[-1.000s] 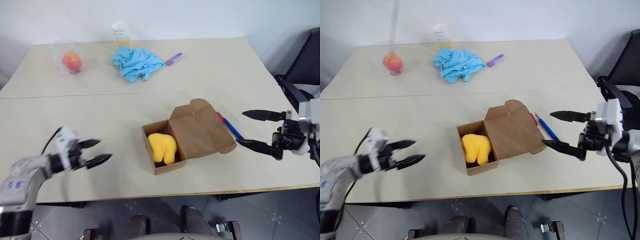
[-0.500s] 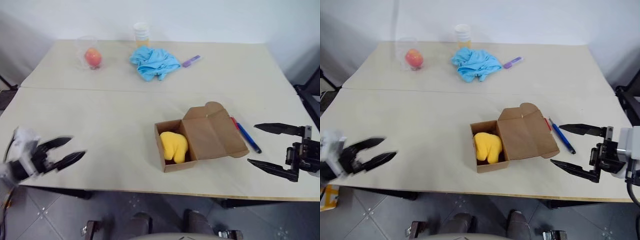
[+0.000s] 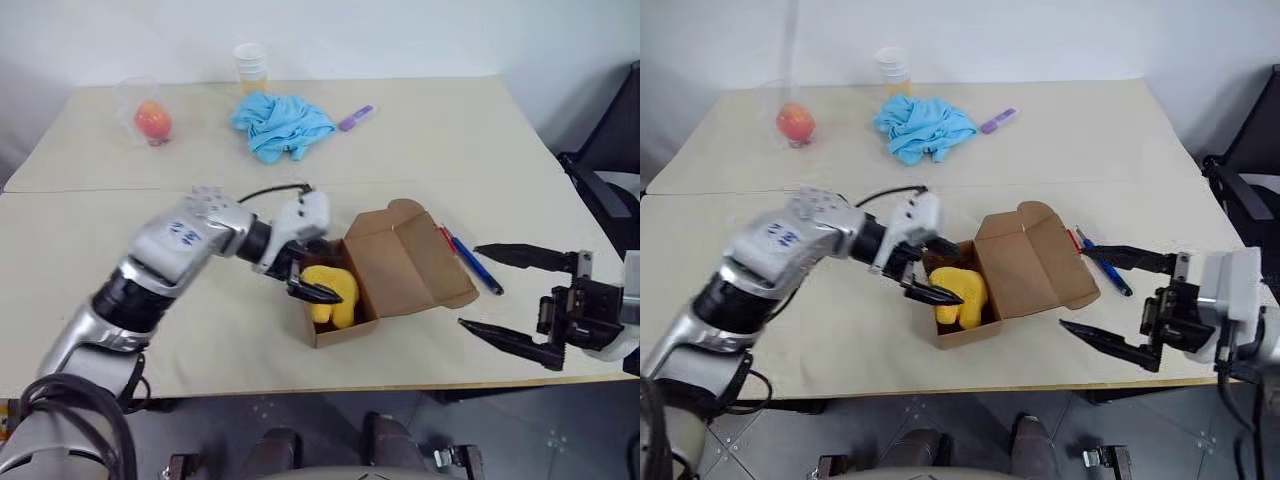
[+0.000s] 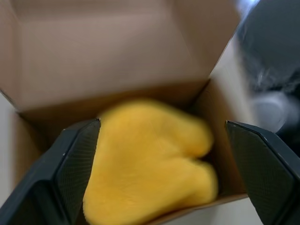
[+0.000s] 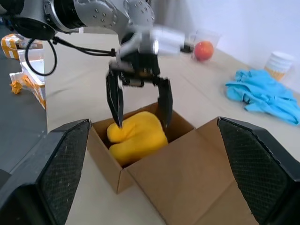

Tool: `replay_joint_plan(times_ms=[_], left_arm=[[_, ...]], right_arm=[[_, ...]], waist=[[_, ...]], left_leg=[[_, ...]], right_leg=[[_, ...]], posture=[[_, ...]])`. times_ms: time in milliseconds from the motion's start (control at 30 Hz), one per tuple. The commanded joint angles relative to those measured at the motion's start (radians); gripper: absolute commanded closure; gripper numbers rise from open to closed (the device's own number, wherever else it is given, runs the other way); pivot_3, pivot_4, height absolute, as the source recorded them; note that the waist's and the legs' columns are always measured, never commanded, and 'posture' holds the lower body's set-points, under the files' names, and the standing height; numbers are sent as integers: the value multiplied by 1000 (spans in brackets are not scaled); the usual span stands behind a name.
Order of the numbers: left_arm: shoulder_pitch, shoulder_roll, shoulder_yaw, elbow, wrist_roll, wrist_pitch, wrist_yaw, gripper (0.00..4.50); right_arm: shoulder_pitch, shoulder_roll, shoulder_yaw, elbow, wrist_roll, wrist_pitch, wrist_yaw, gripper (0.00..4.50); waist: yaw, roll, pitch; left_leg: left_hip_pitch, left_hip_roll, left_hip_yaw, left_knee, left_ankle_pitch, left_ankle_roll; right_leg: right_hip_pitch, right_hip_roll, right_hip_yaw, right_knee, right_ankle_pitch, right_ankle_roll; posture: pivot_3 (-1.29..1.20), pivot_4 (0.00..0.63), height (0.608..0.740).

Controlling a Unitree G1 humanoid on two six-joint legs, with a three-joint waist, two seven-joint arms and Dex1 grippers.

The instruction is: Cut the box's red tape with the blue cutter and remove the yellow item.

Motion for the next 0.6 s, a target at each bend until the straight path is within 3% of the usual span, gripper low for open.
replay_joint_plan(times_ms=[33, 100, 333, 467, 600], left_arm=[[-46, -45, -36, 55, 102, -69, 11, 15], [-67, -64, -74, 95, 155, -112, -18, 15], [-111, -140, -97, 217, 254, -219, -59, 2079], [-116, -206, 14, 252, 209, -223, -32, 3244], [-97, -249, 223, 305, 84, -252, -16, 4296]], right_arm=[[4, 6, -17, -24, -2, -3, -29, 0], [5, 5, -20, -29, 2, 2, -40, 0], [-1, 8, -23, -34, 5, 2, -74, 0], [-4, 10, -14, -31, -3, -3, -87, 0], [-12, 34, 16, -13, -31, -23, -100, 0]], waist=[[7, 0, 0], [18, -1, 0], [23, -1, 0], [26, -1, 1], [23, -2, 1]], left_leg=[[0, 0, 0, 0, 0, 0], [0, 0, -1, 1, 0, 0], [0, -1, 0, 2, 0, 0], [-1, -1, -1, 3, 0, 0], [-1, 0, -1, 3, 0, 0]], right_leg=[[0, 0, 0, 0, 0, 0], [0, 0, 0, 0, 0, 1], [1, 0, 1, -1, 1, 2], [1, 0, 1, 0, 1, 2], [0, 0, 0, 0, 1, 2]], posture=[[0, 150, 740], [0, 150, 740], [0, 150, 740], [0, 150, 740], [0, 150, 740]])
